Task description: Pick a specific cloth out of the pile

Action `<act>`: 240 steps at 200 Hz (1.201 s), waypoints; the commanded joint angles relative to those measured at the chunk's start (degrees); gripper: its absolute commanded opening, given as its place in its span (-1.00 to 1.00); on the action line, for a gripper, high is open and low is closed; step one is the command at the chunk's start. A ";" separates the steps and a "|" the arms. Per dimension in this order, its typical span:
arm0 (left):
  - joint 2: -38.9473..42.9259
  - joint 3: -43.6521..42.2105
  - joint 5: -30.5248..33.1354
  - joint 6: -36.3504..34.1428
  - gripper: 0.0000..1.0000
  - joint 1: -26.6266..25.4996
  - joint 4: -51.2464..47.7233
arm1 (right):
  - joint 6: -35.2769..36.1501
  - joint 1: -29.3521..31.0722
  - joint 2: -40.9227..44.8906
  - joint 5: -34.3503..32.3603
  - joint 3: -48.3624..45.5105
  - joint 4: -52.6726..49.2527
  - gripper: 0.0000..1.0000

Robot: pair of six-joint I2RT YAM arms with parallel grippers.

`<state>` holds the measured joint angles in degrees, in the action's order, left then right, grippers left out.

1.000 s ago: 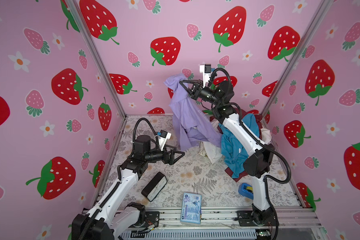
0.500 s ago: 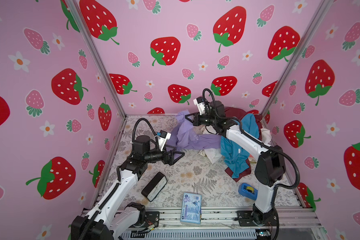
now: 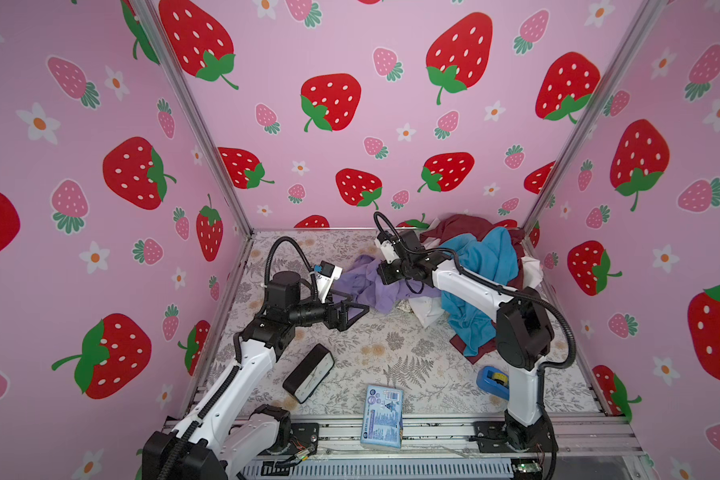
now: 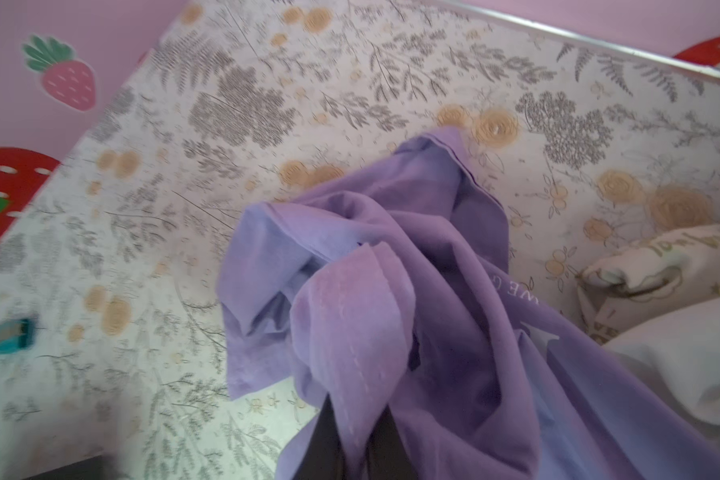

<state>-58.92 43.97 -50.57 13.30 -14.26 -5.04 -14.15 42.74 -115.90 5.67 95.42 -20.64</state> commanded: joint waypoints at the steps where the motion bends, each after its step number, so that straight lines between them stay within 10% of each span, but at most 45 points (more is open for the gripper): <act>1: 0.38 -0.20 -0.85 -0.56 0.99 -0.33 0.30 | 3.31 0.06 -2.20 -8.49 1.43 -5.05 -0.48; 72: -0.05 -0.12 -0.85 -0.64 0.99 -0.33 0.35 | 5.48 0.53 -3.76 -15.81 0.92 -5.64 1.00; 142: -0.29 -0.09 -0.94 -0.64 0.98 -0.33 0.20 | 8.00 0.19 -5.67 -22.07 1.00 -7.81 0.99; 240: -1.02 0.07 -0.92 -0.47 0.98 -0.33 0.20 | 7.48 -3.19 -9.79 -13.90 -1.01 -4.13 0.94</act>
<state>-59.59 43.94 -50.57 13.30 -14.26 -5.02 -7.22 40.21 -124.31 -10.59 95.42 -25.28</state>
